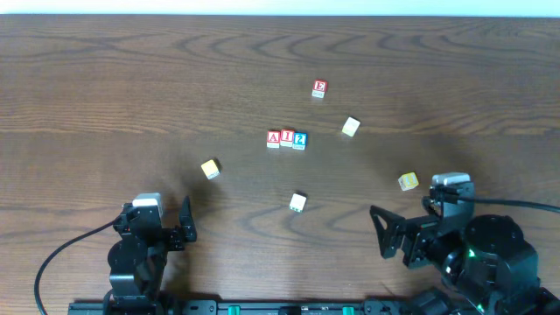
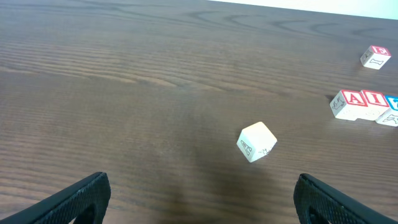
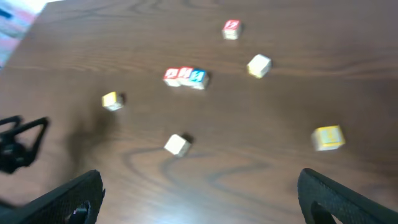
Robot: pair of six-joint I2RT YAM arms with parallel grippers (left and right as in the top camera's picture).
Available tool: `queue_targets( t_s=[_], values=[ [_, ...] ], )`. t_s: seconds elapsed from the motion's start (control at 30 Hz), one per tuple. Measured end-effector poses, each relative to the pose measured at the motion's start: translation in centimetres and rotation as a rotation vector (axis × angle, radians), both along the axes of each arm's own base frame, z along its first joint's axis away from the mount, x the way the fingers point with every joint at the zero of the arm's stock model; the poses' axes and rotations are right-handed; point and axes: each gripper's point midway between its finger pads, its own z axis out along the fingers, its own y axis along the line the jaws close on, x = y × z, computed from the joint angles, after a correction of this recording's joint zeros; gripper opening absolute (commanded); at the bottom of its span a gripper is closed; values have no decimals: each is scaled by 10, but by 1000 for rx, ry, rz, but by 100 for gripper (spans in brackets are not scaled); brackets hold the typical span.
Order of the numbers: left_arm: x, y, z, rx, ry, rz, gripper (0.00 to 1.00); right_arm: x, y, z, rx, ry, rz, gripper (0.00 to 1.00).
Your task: Spell out Ai2
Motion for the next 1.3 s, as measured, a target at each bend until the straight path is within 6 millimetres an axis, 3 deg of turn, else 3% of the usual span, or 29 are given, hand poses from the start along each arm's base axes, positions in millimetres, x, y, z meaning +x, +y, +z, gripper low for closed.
queue_targets(
  t_s=[0.1,0.2,0.4,0.63,0.9,1.3],
  values=[
    [0,0,0,0,0,0,96,11,-14,0,-54,-61,-53,99],
    [0,0,0,0,-1,-1,95,19,-39,-13,-105,-110,-148,99],
    [0,0,1,0,-2,0,95,20,-74,-62,-143,-146,-303,99],
    [0,0,0,0,-2,0,95,13,-82,-129,-168,-113,-329,99],
    [0,0,0,-1,-2,-2,96,9,-82,-188,-187,-47,-319,99],
    [0,-1,0,-1,-2,-3,95,6,-81,-199,-191,-15,-310,99]
  ],
)
